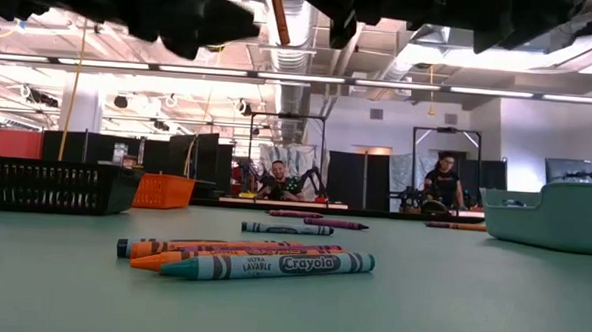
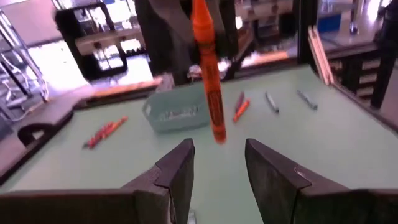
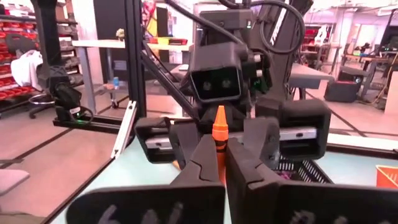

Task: Sort crayons
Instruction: Put the orange crayon into the orange bin

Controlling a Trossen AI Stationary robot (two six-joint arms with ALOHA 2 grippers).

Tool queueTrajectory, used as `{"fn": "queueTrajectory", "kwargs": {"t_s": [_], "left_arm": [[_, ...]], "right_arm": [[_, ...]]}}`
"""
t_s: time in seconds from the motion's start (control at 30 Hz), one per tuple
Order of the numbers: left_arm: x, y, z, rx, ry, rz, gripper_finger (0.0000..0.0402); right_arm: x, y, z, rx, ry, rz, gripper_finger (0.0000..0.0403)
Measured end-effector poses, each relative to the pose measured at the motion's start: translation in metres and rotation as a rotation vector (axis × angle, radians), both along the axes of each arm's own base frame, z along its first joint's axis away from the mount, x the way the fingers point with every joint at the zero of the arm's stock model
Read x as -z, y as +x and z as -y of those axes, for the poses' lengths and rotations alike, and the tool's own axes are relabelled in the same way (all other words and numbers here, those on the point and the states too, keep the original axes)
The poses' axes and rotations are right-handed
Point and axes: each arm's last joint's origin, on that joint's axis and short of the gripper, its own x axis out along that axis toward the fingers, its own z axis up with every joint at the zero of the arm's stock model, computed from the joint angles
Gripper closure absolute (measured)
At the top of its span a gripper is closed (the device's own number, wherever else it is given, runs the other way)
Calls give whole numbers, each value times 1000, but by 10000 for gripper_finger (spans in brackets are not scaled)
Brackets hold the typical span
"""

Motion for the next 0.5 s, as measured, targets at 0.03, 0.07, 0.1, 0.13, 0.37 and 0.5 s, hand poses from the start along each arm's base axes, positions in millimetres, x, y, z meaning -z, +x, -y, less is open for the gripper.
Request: {"fn": "queueTrajectory", "kwargs": {"t_s": [0.03, 0.07, 0.1, 0.13, 0.37, 0.5], "left_arm": [[-2, 0, 0, -1, -3, 15, 269], [-3, 0, 0, -4, -5, 25, 269], [-4, 1, -1, -7, -8, 34, 269], [-4, 1, -2, -8, -16, 42, 269], [-9, 7, -16, -27, -123, 92, 269], [-11, 11, -23, -3, -137, 109, 269]], "right_arm": [[0, 0, 1, 2, -1, 4, 395], [-1, 0, 2, 5, 0, 7, 395], [-1, 1, 4, 9, 0, 8, 395], [-1, 1, 5, 12, 0, 7, 395], [-4, 3, 15, 42, -6, 46, 395], [-6, 4, 20, 56, -4, 61, 395]]}}
